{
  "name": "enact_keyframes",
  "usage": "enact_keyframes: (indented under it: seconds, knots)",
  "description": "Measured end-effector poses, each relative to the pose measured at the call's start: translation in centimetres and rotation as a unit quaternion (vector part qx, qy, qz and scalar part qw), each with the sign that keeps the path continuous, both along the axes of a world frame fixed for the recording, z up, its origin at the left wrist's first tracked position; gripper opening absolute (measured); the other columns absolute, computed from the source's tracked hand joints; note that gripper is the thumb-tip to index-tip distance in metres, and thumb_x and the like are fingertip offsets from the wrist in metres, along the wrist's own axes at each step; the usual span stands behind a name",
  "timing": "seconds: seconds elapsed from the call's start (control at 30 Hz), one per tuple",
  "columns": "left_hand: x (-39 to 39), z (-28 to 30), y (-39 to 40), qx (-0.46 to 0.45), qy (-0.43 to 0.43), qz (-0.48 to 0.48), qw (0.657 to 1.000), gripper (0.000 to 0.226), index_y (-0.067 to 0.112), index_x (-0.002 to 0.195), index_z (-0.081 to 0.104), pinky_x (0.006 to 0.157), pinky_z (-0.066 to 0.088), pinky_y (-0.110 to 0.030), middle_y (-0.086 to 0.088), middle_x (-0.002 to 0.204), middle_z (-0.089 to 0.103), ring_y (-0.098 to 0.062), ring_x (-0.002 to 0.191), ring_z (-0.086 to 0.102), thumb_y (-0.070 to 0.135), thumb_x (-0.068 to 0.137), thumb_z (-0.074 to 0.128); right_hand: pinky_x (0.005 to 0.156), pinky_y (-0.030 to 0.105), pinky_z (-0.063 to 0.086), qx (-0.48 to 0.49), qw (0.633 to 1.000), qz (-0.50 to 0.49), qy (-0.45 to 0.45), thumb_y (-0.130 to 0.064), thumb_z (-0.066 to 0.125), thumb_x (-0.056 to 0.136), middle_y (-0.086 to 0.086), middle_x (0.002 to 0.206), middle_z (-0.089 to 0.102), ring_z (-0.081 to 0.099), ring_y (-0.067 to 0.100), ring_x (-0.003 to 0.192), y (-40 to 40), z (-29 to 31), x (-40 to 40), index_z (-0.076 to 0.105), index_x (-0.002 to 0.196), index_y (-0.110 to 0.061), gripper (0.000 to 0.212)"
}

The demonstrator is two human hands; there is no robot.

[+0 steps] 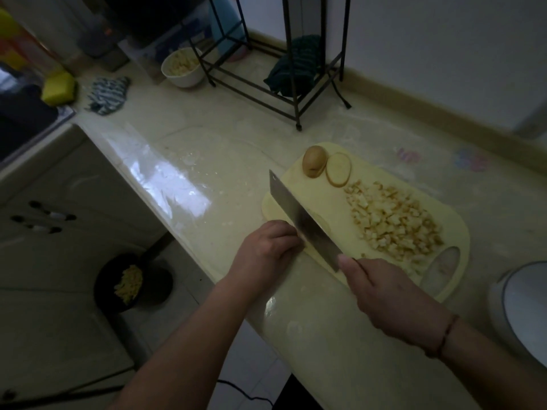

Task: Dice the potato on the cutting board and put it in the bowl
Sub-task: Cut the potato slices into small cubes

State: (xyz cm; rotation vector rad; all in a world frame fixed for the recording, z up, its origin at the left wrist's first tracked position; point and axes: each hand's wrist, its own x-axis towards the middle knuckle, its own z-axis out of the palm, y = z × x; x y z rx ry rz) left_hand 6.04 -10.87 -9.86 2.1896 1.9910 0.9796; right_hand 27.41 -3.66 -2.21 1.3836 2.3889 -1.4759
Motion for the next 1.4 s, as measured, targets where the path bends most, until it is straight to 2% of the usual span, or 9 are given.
enact_keyframes:
  seconds: [0.1, 0.3, 0.43, 0.6, 0.7, 0.83, 0.97, 1.3, 1.4]
  knots:
    - [0.0, 0.1, 0.2, 0.005, -0.004, 0.001, 1.0, 0.014, 0.006, 0.084, 0.078, 0.074, 0.052, -0.031, -0.006, 0.09, 0.071, -0.022, 0.088, 0.063, 0.017, 0.09, 0.069, 0.039, 0.015, 0.029, -0.034, 0.999, -0.013, -0.011, -0.053, 0.03, 0.096, 0.0, 0.053, 0.047, 0.042, 0.004, 0.035, 0.2, 0.1, 0.6, 0.046, 0.062, -0.013, 0.054]
    - [1.2, 1.0, 1.6, -0.018, 0.027, 0.015, 0.999, 0.02, 0.011, 0.083, 0.079, 0.061, 0.054, -0.031, -0.001, 0.085, 0.072, -0.023, 0.08, 0.065, 0.025, 0.087, 0.065, 0.037, 0.014, 0.035, -0.034, 0.999, -0.01, 0.006, -0.054, 0.033, 0.095, 0.002, 0.054, 0.048, 0.046, 0.003, 0.037, 0.2, 0.1, 0.3, 0.047, 0.064, -0.011, 0.055]
    - [0.5, 1.8, 1.7, -0.043, 0.034, -0.038, 0.998, 0.02, 0.011, 0.087, 0.078, 0.066, 0.054, -0.033, -0.003, 0.087, 0.071, -0.023, 0.083, 0.063, 0.027, 0.09, 0.065, 0.035, 0.015, 0.025, -0.095, 0.994, -0.04, 0.03, -0.063, 0.032, 0.089, -0.001, 0.051, 0.04, 0.034, 0.005, 0.032, 0.4, 1.4, 1.7, 0.045, 0.066, -0.014, 0.055]
    - [-2.3, 3.7, 3.4, -0.115, 0.099, -0.09, 0.984, 0.034, 0.012, 0.119, 0.069, 0.079, 0.055, -0.039, -0.008, 0.12, 0.064, -0.027, 0.103, 0.061, 0.029, 0.09, 0.068, 0.041, 0.019, 0.025, -0.211, 0.966, -0.132, 0.069, -0.084, 0.036, 0.071, 0.001, 0.052, 0.036, 0.03, 0.015, 0.038, 1.1, 3.0, 4.9, 0.044, 0.062, -0.023, 0.062]
    - [-2.8, 4.8, 5.7, -0.218, 0.188, -0.15, 0.946, 0.059, 0.026, 0.145, 0.05, 0.076, 0.054, -0.038, -0.005, 0.143, 0.051, -0.026, 0.107, 0.058, 0.031, 0.089, 0.07, 0.043, 0.019, 0.02, -0.228, 0.958, -0.155, 0.076, -0.074, 0.038, 0.077, 0.002, 0.052, 0.03, 0.022, 0.014, 0.038, 1.0, 3.2, 6.0, 0.04, 0.066, -0.02, 0.055]
    - [-1.9, 5.5, 6.9, -0.272, 0.198, -0.171, 0.926, 0.049, 0.027, 0.143, 0.054, 0.075, 0.053, -0.035, -0.004, 0.145, 0.046, -0.024, 0.102, 0.06, 0.032, 0.095, 0.064, 0.037, 0.019, 0.024, -0.151, 0.979, -0.124, 0.058, -0.067, 0.034, 0.089, -0.002, 0.048, 0.038, 0.032, 0.008, 0.034, 0.4, 2.9, 6.5, 0.042, 0.065, -0.018, 0.055]
    - [-1.1, 5.6, 6.3, -0.298, 0.165, -0.142, 0.93, 0.046, 0.02, 0.141, 0.056, 0.081, 0.054, -0.038, -0.007, 0.139, 0.047, -0.027, 0.093, 0.064, 0.027, 0.096, 0.063, 0.043, 0.019, 0.026, -0.057, 0.99, -0.112, 0.061, -0.062, 0.029, 0.087, -0.004, 0.046, 0.043, 0.04, 0.003, 0.036, -0.8, 2.4, 5.6, 0.044, 0.063, -0.015, 0.054]
    - [2.5, 4.2, 2.9, -0.298, 0.056, 0.13, 0.944, 0.046, 0.022, 0.141, 0.053, 0.08, 0.053, -0.038, -0.003, 0.133, 0.046, -0.03, 0.098, 0.063, 0.031, 0.096, 0.059, 0.05, 0.024, 0.033, -0.034, 0.991, -0.111, 0.065, -0.069, 0.026, 0.077, 0.001, 0.049, 0.05, 0.043, 0.01, 0.043, -0.8, 0.4, 4.5, 0.047, 0.059, -0.012, 0.064]
    - [3.7, 4.4, 2.4, -0.271, 0.073, 0.165, 0.946, 0.046, 0.027, 0.14, 0.053, 0.074, 0.051, -0.034, 0.001, 0.136, 0.045, -0.025, 0.1, 0.063, 0.034, 0.096, 0.059, 0.049, 0.024, 0.032, -0.027, 0.992, -0.11, 0.063, -0.068, 0.026, 0.078, 0.003, 0.05, 0.051, 0.044, 0.009, 0.042, -0.7, 0.3, 4.5, 0.048, 0.06, -0.01, 0.064]
